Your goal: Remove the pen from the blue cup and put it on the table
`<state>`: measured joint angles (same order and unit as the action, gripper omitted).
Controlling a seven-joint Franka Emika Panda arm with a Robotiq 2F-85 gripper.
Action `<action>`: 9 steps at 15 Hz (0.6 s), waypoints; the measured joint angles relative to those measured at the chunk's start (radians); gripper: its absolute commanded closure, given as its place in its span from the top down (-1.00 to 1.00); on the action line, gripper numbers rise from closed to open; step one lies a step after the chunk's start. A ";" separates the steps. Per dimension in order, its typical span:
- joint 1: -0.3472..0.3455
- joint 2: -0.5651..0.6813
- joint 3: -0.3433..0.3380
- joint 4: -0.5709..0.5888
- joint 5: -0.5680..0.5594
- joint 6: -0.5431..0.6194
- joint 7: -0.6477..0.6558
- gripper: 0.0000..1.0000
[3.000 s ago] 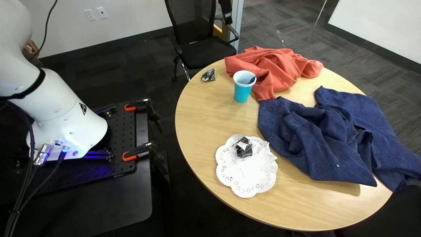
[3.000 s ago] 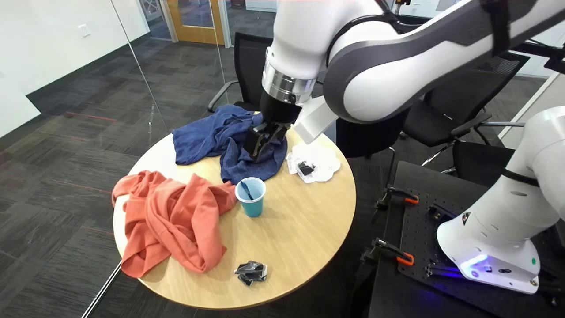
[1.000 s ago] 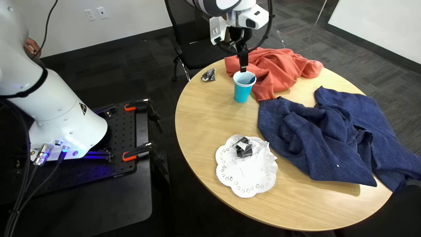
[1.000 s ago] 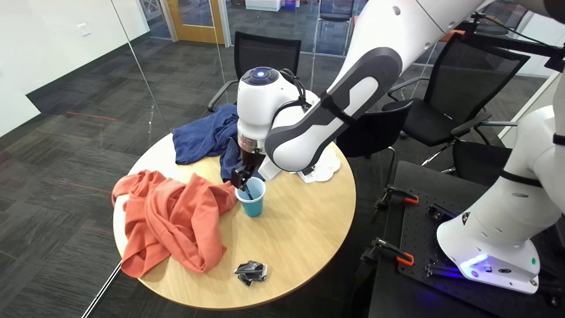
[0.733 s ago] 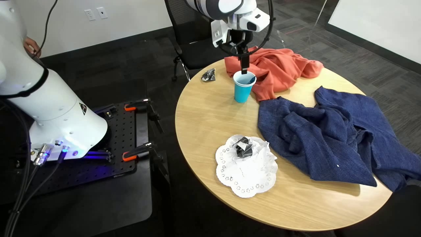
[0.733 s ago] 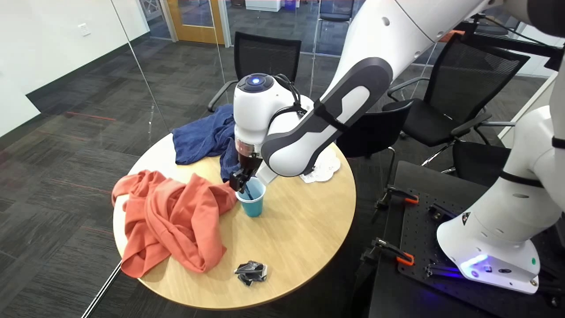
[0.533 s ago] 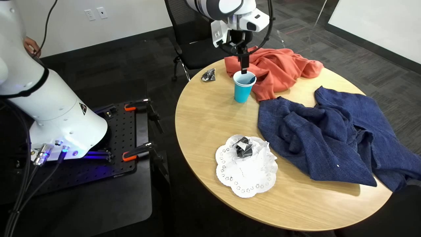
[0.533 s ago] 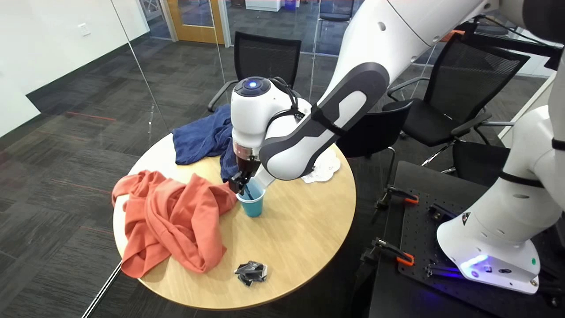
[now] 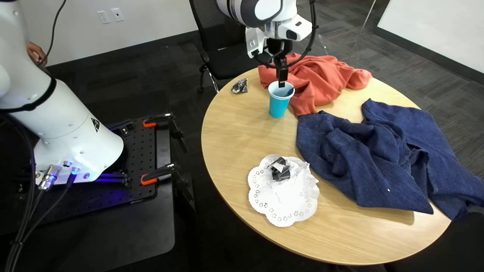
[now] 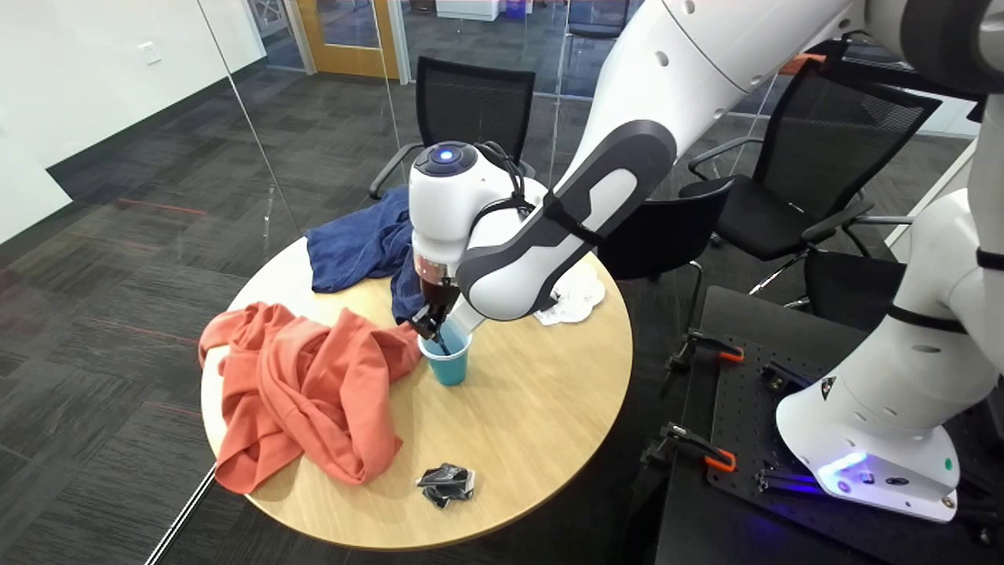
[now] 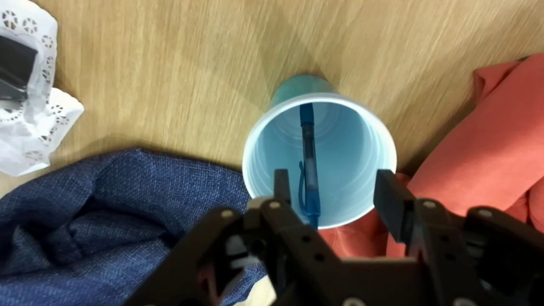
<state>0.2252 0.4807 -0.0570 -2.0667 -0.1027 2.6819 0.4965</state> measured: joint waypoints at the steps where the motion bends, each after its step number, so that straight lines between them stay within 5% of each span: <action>1: 0.000 0.005 -0.002 0.004 0.003 0.000 0.000 -0.13; 5: 0.000 0.028 -0.010 0.021 0.011 0.000 0.000 -0.34; 9: 0.000 0.057 -0.019 0.045 0.013 0.000 0.000 -0.34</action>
<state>0.2251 0.5376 -0.0756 -2.0215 -0.0900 2.6819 0.4967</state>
